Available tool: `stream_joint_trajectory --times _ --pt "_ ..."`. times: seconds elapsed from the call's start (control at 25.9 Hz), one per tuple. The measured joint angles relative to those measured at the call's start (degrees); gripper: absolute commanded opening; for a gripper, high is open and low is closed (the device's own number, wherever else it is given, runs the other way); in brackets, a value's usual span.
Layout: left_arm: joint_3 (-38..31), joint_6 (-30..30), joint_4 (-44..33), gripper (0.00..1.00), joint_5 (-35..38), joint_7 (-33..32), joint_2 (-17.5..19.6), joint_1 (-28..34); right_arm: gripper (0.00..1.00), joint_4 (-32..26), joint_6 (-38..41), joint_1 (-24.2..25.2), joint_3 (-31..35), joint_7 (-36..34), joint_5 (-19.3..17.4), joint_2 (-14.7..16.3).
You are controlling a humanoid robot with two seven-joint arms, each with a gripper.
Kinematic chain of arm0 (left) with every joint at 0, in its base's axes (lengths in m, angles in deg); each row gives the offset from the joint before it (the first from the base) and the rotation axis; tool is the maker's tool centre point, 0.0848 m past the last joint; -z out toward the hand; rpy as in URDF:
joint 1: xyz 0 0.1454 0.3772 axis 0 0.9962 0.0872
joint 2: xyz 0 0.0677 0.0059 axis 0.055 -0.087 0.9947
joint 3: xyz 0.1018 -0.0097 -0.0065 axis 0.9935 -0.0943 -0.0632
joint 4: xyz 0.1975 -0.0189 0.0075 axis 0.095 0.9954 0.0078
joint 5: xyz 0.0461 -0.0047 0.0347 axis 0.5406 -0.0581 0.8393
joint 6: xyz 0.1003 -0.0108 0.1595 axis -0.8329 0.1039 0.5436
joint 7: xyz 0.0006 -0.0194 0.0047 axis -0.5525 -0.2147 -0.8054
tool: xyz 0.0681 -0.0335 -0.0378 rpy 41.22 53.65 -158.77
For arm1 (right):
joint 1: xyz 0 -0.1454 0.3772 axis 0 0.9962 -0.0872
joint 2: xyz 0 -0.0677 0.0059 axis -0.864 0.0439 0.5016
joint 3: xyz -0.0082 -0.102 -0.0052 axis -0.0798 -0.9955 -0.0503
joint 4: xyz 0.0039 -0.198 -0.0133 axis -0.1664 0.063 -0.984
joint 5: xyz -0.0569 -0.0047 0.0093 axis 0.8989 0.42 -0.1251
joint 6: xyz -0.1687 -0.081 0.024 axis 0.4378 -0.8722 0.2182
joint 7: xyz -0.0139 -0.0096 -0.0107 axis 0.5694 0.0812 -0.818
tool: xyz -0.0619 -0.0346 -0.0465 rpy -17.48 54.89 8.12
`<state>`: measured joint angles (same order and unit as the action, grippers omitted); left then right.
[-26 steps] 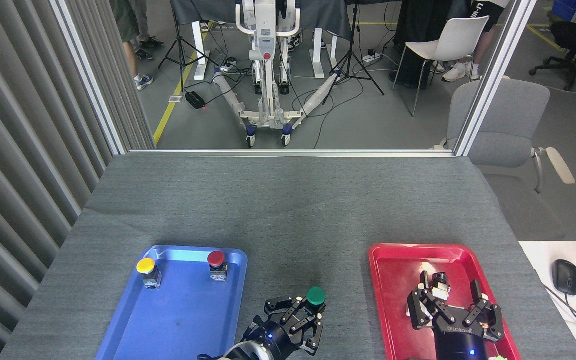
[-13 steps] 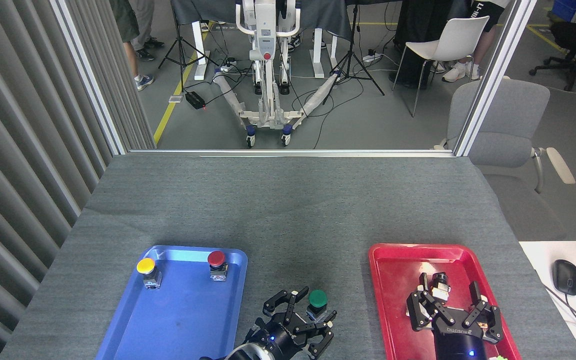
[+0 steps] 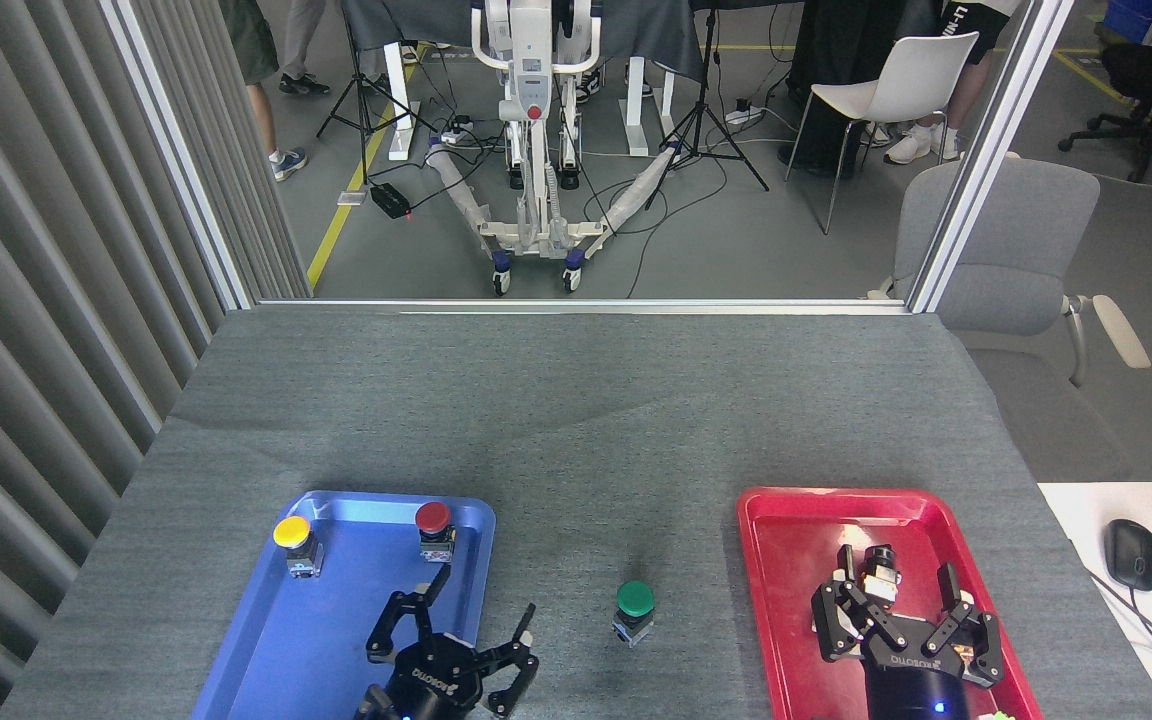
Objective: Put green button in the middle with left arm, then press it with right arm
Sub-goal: 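Open the left hand and withdraw it back over the blue tray, then move the right hand from the red tray down onto the green button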
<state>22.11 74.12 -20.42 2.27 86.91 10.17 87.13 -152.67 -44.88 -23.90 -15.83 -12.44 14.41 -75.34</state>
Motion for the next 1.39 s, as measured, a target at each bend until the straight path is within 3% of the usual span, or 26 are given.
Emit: stream_joint_trajectory --times 0.12,0.15,0.35,0.42,0.5,0.54,0.85,1.39 --pt "-6.7 0.7 -1.0 0.99 -5.2 0.0 1.6 2.9 0.98 0.0 0.2 0.0 -0.2 0.0 1.2 0.0" --pt "-8.0 0.7 -1.2 0.99 -6.5 0.0 1.7 3.4 0.93 0.0 0.4 0.0 -0.3 -0.1 1.5 0.0" --pt "-11.4 0.6 -1.3 0.99 -9.2 0.1 2.3 4.6 0.52 0.0 1.7 0.0 -2.7 1.2 2.0 -0.2" --pt "-11.7 0.7 -1.3 0.99 -9.4 0.2 2.4 4.8 0.24 0.0 2.6 0.0 -4.4 1.6 2.1 -0.3" --pt "-11.8 0.6 -1.3 0.99 -9.5 0.2 2.6 4.9 0.05 0.2 4.0 0.0 -6.3 1.7 2.2 -0.3" --pt "-11.9 0.6 -1.3 0.99 -9.6 0.2 2.7 5.0 0.00 0.4 4.6 0.0 -7.3 1.7 2.3 -0.3" --pt "-12.1 0.7 -1.0 0.99 -10.0 0.2 3.2 5.1 0.00 2.7 6.3 -0.4 -14.1 2.1 2.4 -1.5" --pt "-12.1 0.6 -0.9 0.99 -10.1 0.1 3.2 5.1 0.00 11.7 5.8 -4.9 -19.1 2.3 2.5 -3.6"
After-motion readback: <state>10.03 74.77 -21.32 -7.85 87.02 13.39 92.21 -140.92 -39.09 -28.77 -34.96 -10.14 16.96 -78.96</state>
